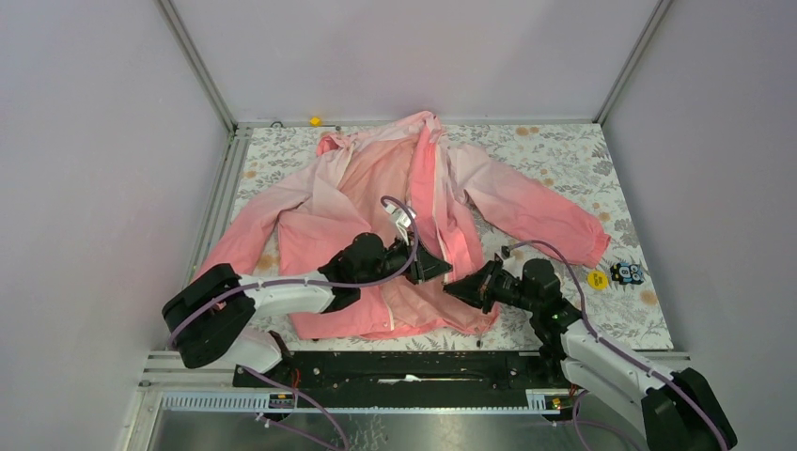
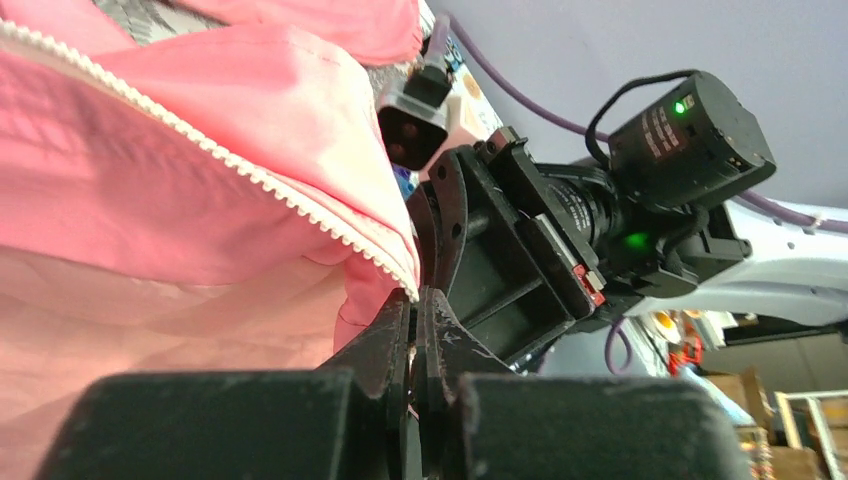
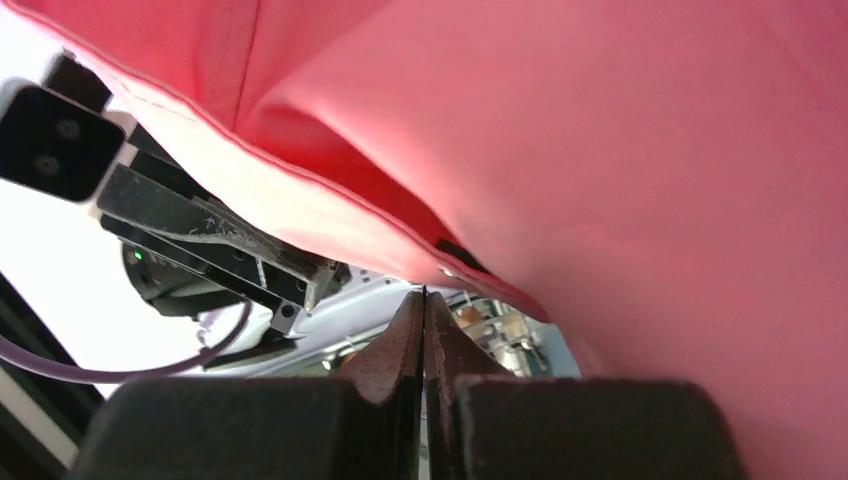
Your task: Zip up the jacket
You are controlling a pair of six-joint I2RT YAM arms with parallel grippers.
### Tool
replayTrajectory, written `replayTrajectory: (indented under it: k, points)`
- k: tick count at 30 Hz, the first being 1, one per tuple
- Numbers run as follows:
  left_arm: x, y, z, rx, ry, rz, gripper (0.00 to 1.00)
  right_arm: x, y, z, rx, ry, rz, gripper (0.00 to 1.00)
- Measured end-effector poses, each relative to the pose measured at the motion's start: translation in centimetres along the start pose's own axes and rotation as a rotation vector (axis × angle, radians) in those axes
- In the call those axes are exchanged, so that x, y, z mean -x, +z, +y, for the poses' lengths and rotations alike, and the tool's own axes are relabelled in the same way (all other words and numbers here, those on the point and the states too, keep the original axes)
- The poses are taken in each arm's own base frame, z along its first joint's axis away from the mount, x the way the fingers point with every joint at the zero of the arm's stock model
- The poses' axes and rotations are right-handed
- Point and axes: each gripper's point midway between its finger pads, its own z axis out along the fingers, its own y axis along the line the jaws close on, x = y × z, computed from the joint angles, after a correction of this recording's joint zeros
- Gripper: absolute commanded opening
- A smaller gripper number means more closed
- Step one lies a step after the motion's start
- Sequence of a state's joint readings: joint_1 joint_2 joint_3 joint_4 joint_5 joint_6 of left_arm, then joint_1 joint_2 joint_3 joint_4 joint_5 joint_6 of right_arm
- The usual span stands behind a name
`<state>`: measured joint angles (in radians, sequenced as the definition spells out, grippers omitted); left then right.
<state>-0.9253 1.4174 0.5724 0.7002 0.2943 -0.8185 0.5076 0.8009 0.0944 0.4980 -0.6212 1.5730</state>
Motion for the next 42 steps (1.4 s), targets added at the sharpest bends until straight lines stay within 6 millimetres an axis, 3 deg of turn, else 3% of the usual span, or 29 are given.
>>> replayTrajectory:
  k: [5,12,19,24,27,30,33,38,42]
  points:
    - [1.7,0.0,-0.1,0.033,0.056,-0.09,0.0,0.8,-0.5,0.5,0.036,0.117,-0.065,0.0]
    - [2.2,-0.7,0.3,0.068,0.066,-0.14,0.0,1.4,-0.9,1.1,0.081,0.276,-0.104,0.0]
    - [2.8,-0.7,-0.4,0.041,0.071,-0.165,0.0,1.8,-1.0,1.5,0.099,0.322,-0.122,0.0]
    - [2.6,-0.7,-0.6,0.031,0.06,-0.154,0.0,2.2,-0.9,0.9,0.083,0.275,-0.147,0.19]
    - [2.6,-0.6,-0.8,0.023,0.054,-0.149,0.0,2.5,-0.5,-1.3,0.003,0.226,-0.169,0.26]
    - [3.2,-0.5,-1.3,0.011,0.057,-0.157,0.0,2.6,-0.4,-4.2,-0.108,0.108,-0.172,0.34]
    - [3.6,-0.3,-1.6,0.009,0.061,-0.153,0.0,2.3,-0.6,-5.5,-0.23,-0.169,-0.121,0.4]
    - [3.9,0.0,-2.2,0.014,0.08,-0.108,0.0,1.1,-0.9,-0.3,-0.164,-0.687,0.017,0.5]
    - [3.9,-0.3,-2.6,0.017,0.087,-0.065,0.0,-0.5,-1.4,2.6,-0.036,-0.898,0.092,0.6]
